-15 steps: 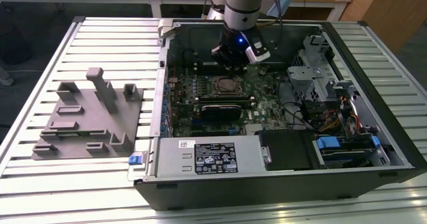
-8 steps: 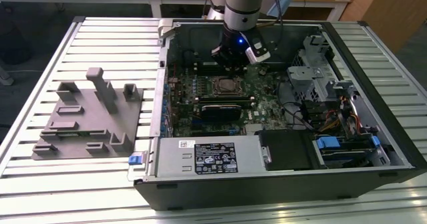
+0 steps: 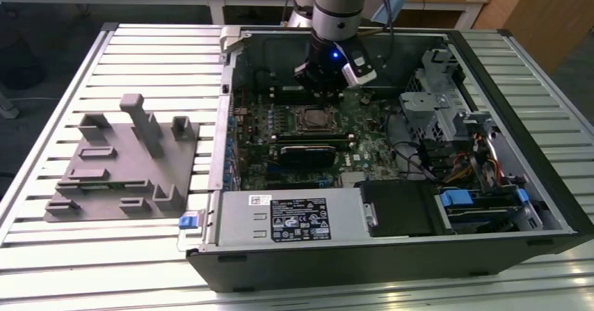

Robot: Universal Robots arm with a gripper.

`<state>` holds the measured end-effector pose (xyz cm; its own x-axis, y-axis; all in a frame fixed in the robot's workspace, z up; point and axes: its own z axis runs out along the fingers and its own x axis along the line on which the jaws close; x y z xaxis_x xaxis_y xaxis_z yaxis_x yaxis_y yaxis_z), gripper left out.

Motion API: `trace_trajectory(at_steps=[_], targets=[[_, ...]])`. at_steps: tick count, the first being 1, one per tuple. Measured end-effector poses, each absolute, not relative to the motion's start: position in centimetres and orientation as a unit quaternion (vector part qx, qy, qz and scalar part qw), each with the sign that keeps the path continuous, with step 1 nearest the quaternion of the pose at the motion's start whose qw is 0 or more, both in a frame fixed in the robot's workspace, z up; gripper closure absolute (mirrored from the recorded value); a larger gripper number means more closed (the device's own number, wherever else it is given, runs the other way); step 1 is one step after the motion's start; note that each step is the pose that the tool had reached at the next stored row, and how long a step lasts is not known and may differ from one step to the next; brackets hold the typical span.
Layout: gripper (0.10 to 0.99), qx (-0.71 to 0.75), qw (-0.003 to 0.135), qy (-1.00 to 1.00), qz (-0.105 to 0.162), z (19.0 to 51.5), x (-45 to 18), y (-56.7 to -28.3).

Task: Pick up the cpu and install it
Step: 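Install the first cpu locking lever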

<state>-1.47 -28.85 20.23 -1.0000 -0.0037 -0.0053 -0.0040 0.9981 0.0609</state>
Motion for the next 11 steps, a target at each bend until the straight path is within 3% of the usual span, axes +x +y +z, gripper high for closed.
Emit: trace_trajectory(at_steps=[11], targets=[[0.980, -0.002, 0.002, 1.000, 0.015, 19.70, -1.45, -28.83]])
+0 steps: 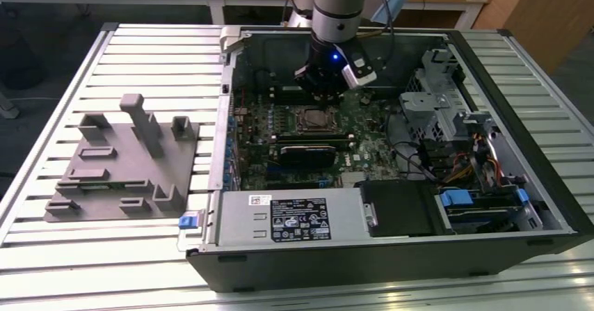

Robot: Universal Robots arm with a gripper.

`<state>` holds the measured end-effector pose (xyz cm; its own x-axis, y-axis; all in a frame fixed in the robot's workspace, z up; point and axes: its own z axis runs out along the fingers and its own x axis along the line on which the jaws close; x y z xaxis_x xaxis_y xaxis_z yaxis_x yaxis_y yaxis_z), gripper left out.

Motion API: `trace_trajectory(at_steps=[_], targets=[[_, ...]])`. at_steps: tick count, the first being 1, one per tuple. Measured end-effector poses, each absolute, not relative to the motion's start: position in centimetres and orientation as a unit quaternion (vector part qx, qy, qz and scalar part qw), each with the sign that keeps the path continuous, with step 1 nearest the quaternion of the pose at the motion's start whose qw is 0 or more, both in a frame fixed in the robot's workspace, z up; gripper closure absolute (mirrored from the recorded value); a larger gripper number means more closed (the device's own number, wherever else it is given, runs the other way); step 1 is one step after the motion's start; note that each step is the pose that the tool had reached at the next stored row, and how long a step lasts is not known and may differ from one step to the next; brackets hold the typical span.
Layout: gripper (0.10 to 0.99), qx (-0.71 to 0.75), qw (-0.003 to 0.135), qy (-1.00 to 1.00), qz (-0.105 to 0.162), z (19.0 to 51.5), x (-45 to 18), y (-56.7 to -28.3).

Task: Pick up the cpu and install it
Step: 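Install the first cpu locking lever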

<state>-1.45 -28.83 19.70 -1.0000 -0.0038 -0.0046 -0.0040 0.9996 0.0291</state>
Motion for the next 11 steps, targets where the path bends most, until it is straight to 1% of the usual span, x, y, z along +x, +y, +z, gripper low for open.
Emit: trace_trajectory(at_steps=[8, 11], targets=[[0.980, -0.002, 0.003, 0.999, 0.045, 19.66, -1.44, -28.81], [0.980, -0.002, 0.003, 0.999, 0.052, 19.69, -1.44, -28.81]])
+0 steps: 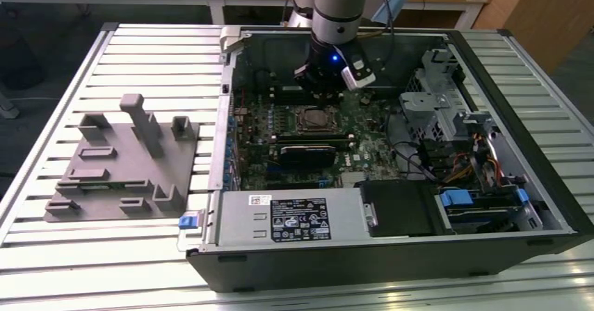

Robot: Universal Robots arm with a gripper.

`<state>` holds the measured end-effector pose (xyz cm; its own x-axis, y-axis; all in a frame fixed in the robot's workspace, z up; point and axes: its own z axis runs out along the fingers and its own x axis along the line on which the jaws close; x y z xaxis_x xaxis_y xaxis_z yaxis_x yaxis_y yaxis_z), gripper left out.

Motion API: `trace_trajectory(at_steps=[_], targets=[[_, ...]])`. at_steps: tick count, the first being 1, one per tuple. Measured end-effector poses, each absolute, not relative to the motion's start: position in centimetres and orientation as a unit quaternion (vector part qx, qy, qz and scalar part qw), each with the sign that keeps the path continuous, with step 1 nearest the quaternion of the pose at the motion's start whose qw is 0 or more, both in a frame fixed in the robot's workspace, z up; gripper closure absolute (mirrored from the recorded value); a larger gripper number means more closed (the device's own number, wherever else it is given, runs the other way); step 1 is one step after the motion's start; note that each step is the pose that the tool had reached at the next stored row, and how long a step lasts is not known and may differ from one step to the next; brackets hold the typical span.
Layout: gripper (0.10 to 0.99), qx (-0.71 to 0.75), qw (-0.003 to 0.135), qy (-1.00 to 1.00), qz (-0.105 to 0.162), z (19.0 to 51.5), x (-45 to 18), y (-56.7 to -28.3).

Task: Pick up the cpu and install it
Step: 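Install the first cpu locking lever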

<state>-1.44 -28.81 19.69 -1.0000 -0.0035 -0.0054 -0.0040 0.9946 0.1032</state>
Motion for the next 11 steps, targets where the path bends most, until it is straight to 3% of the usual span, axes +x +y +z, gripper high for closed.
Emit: trace_trajectory(at_steps=[11], targets=[[0.980, -0.002, 0.003, 0.999, 0.052, 20.70, -1.44, -29.03]])
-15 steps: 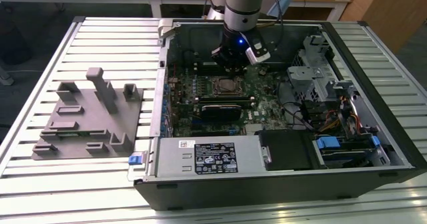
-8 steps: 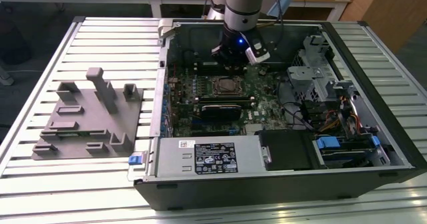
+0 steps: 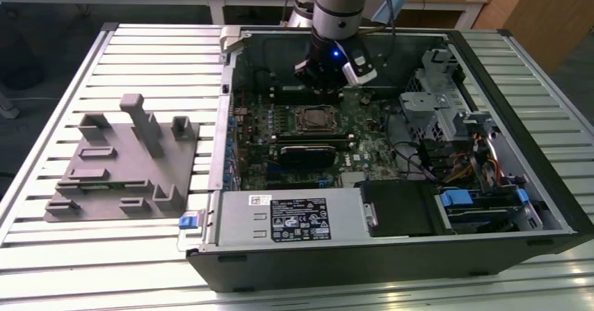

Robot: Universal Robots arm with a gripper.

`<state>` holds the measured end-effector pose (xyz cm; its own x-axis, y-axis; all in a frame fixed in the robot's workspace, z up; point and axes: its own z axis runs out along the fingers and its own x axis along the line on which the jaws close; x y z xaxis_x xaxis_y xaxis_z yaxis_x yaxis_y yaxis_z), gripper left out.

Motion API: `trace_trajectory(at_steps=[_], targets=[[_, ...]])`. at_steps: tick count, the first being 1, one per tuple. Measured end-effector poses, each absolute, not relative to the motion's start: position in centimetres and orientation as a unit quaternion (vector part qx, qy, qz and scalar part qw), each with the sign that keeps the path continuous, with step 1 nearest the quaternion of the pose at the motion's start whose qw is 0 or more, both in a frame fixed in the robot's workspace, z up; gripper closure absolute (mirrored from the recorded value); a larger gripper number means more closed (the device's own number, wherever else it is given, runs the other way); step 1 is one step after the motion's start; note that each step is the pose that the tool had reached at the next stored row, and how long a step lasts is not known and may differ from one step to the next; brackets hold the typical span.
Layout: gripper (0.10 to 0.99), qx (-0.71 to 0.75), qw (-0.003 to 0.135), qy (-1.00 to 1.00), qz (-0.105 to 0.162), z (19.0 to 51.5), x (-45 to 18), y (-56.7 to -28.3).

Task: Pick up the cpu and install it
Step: 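Install the first cpu locking lever, then install the second cpu locking lever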

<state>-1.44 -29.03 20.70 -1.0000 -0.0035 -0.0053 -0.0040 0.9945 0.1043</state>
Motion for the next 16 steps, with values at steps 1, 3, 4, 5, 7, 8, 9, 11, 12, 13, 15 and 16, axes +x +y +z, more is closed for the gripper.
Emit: trace_trajectory(at_steps=[1, 3, 4, 5, 7, 8, 9, 11, 12, 13, 15, 16], targets=[[0.980, -0.002, 0.003, 0.999, 0.052, 20.70, -1.44, -29.05], [0.980, -0.002, 0.002, 0.999, 0.052, 20.70, -1.44, -29.12], [0.980, -0.002, 0.002, 0.999, 0.052, 20.70, -1.44, -29.16], [0.980, -0.002, 0.002, 0.999, 0.052, 20.71, -1.44, -29.23], [0.980, -0.002, 0.003, 0.999, 0.052, 20.70, -1.44, -29.36], [0.980, -0.002, 0.002, 0.999, 0.052, 20.70, -1.44, -29.42], [0.980, -0.002, 0.002, 0.999, 0.052, 20.70, -1.44, -29.48], [0.980, -0.002, 0.002, 0.999, 0.052, 20.70, -1.43, -29.62], [0.980, -0.002, 0.002, 0.999, 0.052, 20.70, -1.43, -29.69], [0.980, -0.002, 0.002, 0.999, 0.052, 20.70, -1.43, -29.75], [0.980, -0.002, 0.002, 0.999, 0.052, 20.70, -1.43, -29.88], [0.980, -0.002, 0.003, 0.999, 0.052, 20.70, -1.43, -29.95]])
